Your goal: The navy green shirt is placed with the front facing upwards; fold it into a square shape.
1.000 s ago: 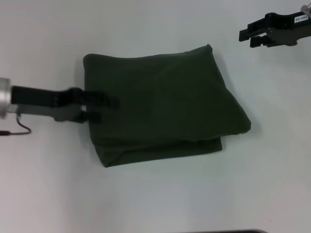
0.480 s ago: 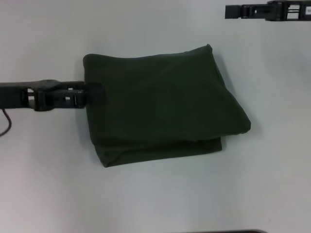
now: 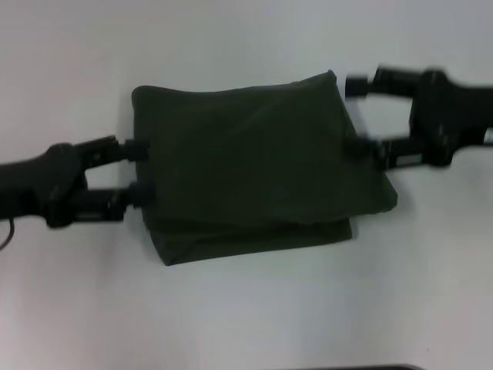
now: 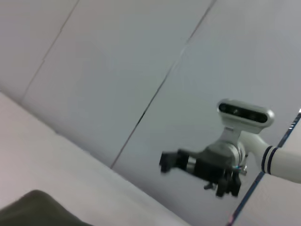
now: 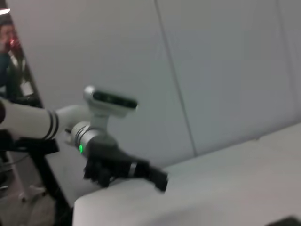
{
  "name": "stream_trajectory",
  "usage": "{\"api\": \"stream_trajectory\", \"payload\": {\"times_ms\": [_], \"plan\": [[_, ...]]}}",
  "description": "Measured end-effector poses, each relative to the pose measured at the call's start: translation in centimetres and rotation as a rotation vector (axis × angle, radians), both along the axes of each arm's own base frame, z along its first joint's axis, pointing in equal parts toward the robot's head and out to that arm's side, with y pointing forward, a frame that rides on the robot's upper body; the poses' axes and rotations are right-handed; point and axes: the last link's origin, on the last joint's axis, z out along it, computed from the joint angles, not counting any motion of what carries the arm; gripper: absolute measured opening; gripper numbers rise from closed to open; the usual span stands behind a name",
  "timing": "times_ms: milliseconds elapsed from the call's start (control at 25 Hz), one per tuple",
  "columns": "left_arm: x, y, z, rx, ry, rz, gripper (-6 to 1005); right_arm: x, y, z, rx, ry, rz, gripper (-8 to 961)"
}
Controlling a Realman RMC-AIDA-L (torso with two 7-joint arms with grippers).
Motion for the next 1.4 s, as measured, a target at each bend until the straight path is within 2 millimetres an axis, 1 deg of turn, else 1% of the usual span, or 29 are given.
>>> {"api": "stream_trajectory", "payload": {"times_ms": [40,160,280,480,640,840,1000,1200,1400], "plan": [[-0.3,-0.6,-0.1,0.034,-0.003,-0.023,949,0.4,-0.5,-0.5,-0.022,-0.009,-0.003,775],[-1.4,-2.5,-0.8,0.122,-0.007,-0.064,949,1.6,-2.0,-1.3,-0.046,-0.022,-0.010,934],[-2.4,-4.2,-1.4,0.180,-0.005,-0.072,949,2.7,-3.4,-2.1,-0.031,-0.014,0.011,930],[-3.6,-5.6,-1.7,0.206,-0.037,-0.008,948,4.3,-5.7,-4.3,-0.023,0.009,0.056,928],[-4.3,-6.9,-2.2,0.223,-0.043,0.008,948,4.7,-7.0,-6.0,-0.043,0.039,0.078,928],[-5.0,-8.2,-2.9,0.191,-0.010,0.009,947,4.6,-7.4,-6.6,-0.058,0.068,0.067,928],[-4.9,-9.0,-3.5,0.169,-0.007,-0.045,947,4.6,-7.2,-6.6,-0.051,0.069,0.064,927],[-4.3,-8.6,-5.4,0.156,0.013,-0.107,946,4.6,-6.9,-7.3,-0.060,0.060,0.047,927],[-3.9,-8.0,-6.2,0.167,0.015,-0.105,941,4.9,-7.2,-8.1,-0.048,0.055,0.040,927]]}}
